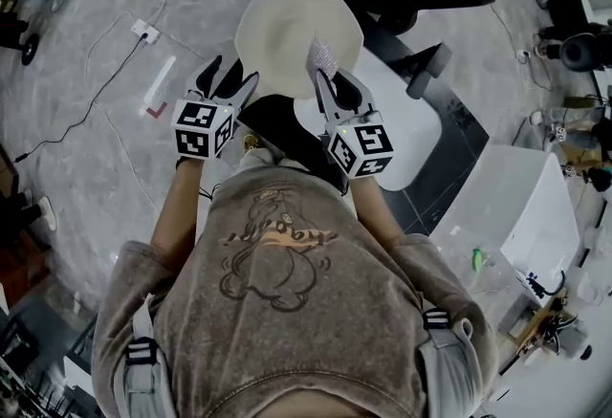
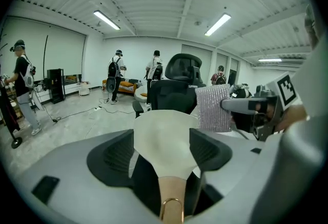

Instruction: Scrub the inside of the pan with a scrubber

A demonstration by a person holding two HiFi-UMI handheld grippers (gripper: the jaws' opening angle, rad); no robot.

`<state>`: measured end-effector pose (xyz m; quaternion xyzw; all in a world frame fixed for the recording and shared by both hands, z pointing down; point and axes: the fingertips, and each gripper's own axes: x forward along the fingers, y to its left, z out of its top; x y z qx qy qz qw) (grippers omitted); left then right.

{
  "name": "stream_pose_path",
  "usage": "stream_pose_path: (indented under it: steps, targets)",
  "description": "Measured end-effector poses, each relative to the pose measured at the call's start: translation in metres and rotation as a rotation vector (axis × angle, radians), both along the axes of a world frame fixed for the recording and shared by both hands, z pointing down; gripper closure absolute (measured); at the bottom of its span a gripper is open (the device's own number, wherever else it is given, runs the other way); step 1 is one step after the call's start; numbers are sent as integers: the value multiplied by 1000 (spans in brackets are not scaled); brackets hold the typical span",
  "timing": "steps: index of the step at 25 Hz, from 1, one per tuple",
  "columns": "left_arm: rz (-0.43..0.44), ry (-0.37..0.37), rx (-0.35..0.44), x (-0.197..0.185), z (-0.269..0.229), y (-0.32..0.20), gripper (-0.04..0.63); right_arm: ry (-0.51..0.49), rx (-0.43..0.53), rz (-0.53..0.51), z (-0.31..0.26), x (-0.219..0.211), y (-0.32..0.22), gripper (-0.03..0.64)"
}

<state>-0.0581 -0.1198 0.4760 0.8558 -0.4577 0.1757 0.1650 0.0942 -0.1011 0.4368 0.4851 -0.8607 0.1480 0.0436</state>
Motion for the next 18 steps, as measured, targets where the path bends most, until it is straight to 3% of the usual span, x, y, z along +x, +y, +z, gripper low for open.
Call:
stream_pose_path:
  steps: [9,13,18]
  targets:
    - [33,-49,-67,-11,36,-46,266,17,-30,23,10,-10,-16,534]
    - [-3,-89,-102,-20,58,-76,384,29,-48,30,14,-10,-18,534]
    - [-7,-135,-162,-20,84,-109,423,37,-69,49,18,-7,-20,534]
